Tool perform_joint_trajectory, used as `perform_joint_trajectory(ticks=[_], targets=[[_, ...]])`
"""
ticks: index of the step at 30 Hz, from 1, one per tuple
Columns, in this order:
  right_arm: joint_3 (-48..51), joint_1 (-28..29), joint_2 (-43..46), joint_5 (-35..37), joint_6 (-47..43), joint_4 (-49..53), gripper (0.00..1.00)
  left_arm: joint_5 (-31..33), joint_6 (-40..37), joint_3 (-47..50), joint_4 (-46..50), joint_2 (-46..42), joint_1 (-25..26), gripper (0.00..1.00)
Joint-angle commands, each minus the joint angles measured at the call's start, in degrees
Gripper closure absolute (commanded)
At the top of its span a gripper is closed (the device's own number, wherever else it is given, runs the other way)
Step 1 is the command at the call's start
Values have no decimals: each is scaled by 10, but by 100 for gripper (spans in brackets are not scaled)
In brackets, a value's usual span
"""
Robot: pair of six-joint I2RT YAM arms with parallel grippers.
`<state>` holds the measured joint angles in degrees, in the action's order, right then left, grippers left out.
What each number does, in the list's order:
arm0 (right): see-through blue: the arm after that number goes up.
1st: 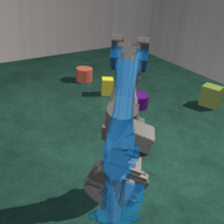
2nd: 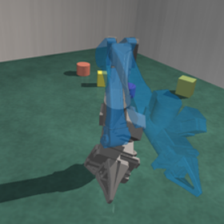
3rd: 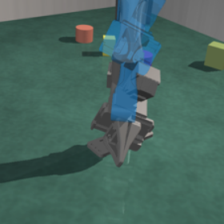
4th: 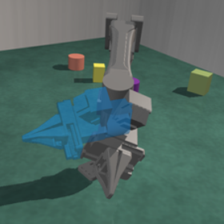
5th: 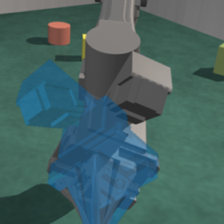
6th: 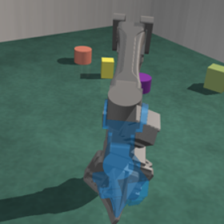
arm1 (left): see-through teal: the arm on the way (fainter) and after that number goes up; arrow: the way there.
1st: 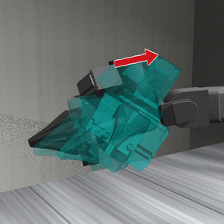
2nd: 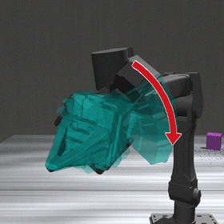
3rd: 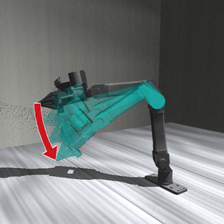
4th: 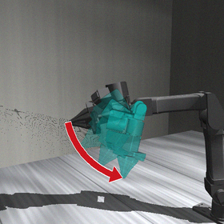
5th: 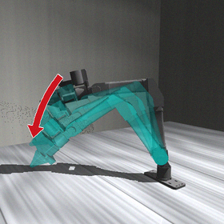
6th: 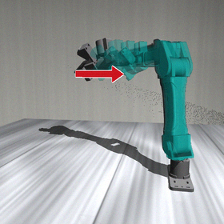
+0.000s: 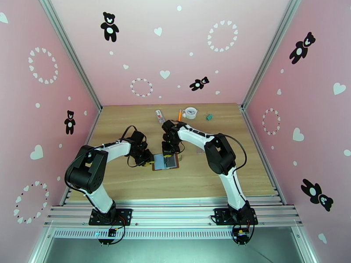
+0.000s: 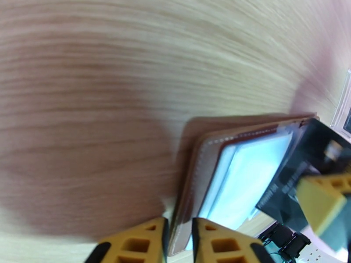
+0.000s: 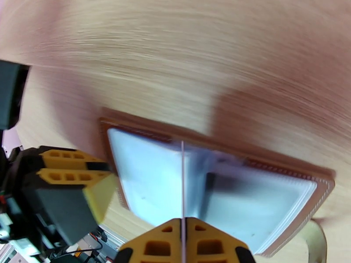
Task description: Put the credit cards into the card holder
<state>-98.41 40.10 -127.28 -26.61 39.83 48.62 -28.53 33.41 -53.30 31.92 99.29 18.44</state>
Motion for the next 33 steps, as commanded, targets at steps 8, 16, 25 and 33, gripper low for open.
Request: perform_joint_trajectory(ticks=[8,16,25,33], targets=[[103,-24,43,-97,-17,-95,100,-8,-15,3,9,-8,-2,88],[104,-29,47,-122,-16,-107,100,-23,-25,-8,15,-5,-2,93],[113,-32,71,-127,-10,-96,100,-32,-27,-10,16,-17,-1,97],[143,-32,84,-125,-3,-108,100,-29,-27,-18,22,-24,-1,99]])
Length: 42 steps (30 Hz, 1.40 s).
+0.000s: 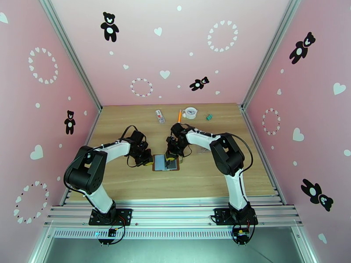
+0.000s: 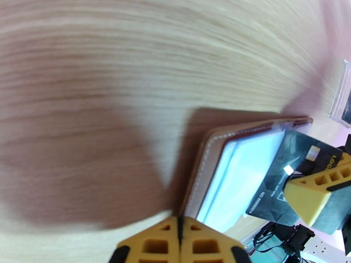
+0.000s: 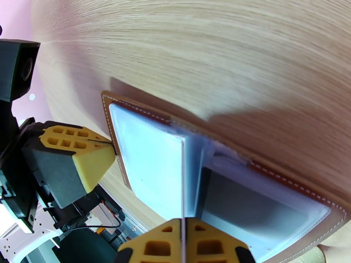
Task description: Put the credit cards into the card holder
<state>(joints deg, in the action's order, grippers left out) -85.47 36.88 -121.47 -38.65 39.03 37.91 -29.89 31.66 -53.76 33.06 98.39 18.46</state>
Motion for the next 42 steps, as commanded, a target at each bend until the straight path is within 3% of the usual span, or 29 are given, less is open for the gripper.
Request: perform_joint_trajectory(ticks=[1,27,42], targets=[[18,0,27,-6,8,-7,100,-16,-10,-15,11,-15,0,99],[46,6,16,-50,59,-81,100,30,-2,8,20,30,8,98],[51,16,11,-51,27,-74,100,40,-4,13,24,32,8,99]])
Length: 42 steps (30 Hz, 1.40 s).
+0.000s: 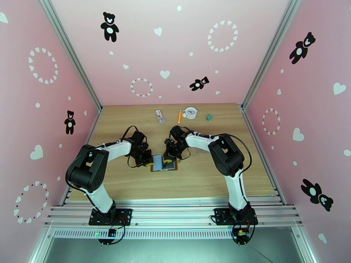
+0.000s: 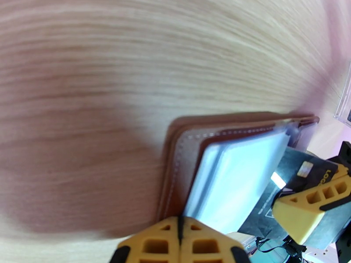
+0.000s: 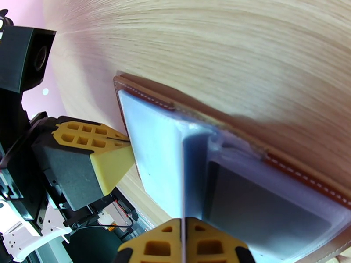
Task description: Put the credit cards into the card holder
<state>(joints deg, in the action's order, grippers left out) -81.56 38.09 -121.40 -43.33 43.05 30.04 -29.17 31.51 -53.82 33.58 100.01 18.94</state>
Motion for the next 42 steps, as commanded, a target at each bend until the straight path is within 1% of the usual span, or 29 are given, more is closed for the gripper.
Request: perform_joint_trajectory(ticks=[1,8,23,27,32,34,38,42], targets=[[14,4,11,-6,-15,-1,100,32,-2,14,19,15,3,98],[16,7,-5,-17,-10,-26,100,31,0,12,17,16,3,98],[17,11,-11,-12,-5,-31,100,31,-2,15,17,19,3,98],[18,10,-13,-13,-3,-32,93,31,-5,13,19,20,3,98],[13,11,-9,4,-1,-22,71,31,-7,10,21,20,3,98],[7,10,-6,13,-2,-12,66,32,-7,9,23,21,3,98],[-14,10,2,37,-10,23,59,32,-7,10,22,22,3,98],[-45,12,-2,59,-24,76,55,31,-8,7,22,25,3,97]])
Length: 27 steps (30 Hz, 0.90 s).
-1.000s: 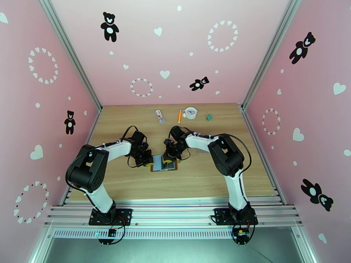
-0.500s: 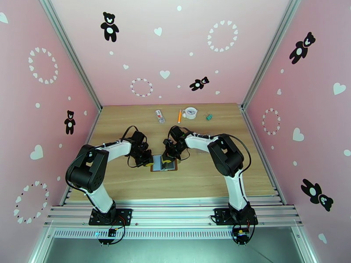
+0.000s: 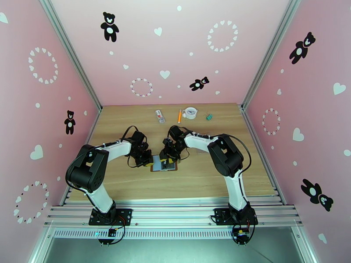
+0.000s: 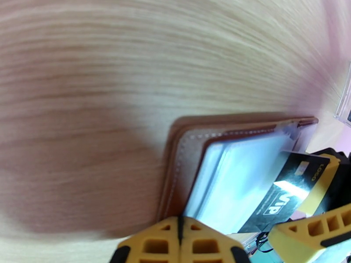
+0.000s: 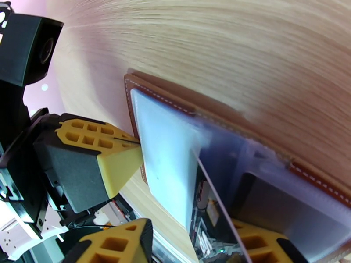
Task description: Put the credit cards into the card holder
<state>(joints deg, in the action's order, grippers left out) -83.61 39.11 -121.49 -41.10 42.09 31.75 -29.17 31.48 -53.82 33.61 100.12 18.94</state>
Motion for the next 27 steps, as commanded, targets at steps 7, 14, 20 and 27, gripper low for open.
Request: perform_joint_trajectory(ticks=[7,14,20,27], targets=[[-38,5,7,65,-15,93,53,31,-10,6,23,24,3,97],[-44,8,7,76,-17,111,54,31,-10,8,22,23,3,97],[-58,16,-4,77,-9,116,56,31,-10,8,22,22,3,97],[-89,46,-22,93,28,124,61,32,-10,11,22,21,3,97]])
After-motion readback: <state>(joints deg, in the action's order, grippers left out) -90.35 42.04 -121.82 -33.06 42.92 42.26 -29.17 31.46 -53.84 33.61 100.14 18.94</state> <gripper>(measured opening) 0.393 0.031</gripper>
